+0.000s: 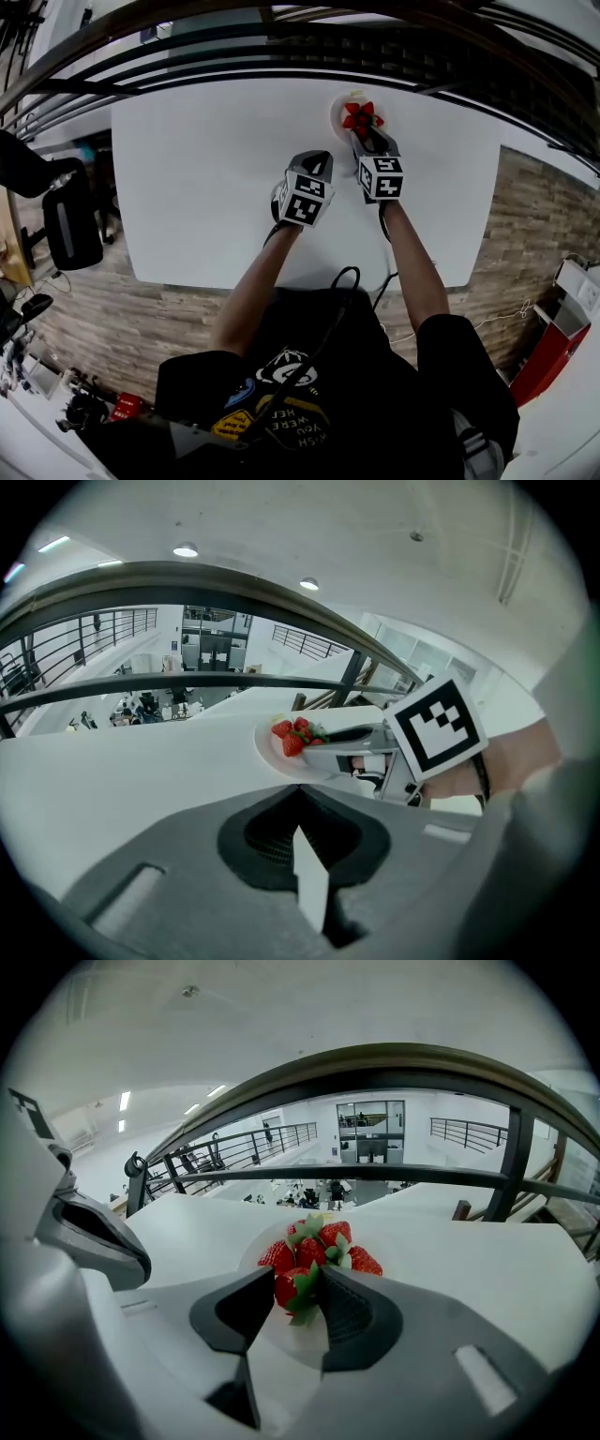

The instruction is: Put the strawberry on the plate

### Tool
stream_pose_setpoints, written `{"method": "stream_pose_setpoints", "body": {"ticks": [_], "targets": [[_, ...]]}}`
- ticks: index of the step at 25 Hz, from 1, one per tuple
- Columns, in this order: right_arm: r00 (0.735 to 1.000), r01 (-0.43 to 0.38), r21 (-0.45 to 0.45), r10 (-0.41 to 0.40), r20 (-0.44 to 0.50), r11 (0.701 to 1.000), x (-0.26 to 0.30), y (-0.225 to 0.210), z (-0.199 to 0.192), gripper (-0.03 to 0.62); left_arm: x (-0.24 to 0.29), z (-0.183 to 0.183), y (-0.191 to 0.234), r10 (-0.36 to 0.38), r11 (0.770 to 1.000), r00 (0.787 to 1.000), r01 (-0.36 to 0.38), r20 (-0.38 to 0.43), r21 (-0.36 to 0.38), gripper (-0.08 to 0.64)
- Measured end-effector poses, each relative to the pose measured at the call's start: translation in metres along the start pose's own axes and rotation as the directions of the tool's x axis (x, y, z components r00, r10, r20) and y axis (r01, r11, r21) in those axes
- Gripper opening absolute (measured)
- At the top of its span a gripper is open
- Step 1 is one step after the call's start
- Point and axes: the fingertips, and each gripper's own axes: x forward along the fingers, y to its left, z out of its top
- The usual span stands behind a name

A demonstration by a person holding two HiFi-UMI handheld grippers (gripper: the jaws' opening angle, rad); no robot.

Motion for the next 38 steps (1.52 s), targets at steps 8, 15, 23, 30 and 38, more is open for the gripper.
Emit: {"method": "stream_pose_setpoints", "body": {"ticks": [8,15,23,30,38], "targets": [[0.998,0.01,0.001,-0.01,0.055,1.0,-0.017,0.006,0.014,0.174,-0.018,0.007,-0.002,0.009,1.0,1.0,-0.008,0.025,-0.007,0.0],[0.985,-0.06,0.052,0.051,0.166,0.997,-0.085,0.031,0.022,0.166,-0.052,0.021,-0.013,0.011,1.0,0.996,-0.013,0.089,0.019,0.0],[0.949,-0.062,0.036,0.048,0.312,0.997,-0.182,0.055,0.034,0.099,-0.1,0.034,-0.055,0.024,0.999,0.984,-0.031,0.174,0.039,0.0],[0.893,-0.066,0.024,0.048,0.447,0.998,-0.257,0.082,0.058,0.032,-0.143,0.048,-0.094,0.024,0.995,0.967,-0.048,0.254,0.088,0.0],[0.861,-0.032,0.028,0.013,0.509,0.999,-0.319,0.115,0.067,0.005,-0.209,0.058,-0.134,-0.043,0.986,0.938,-0.015,0.345,0.165,0.0]]}}
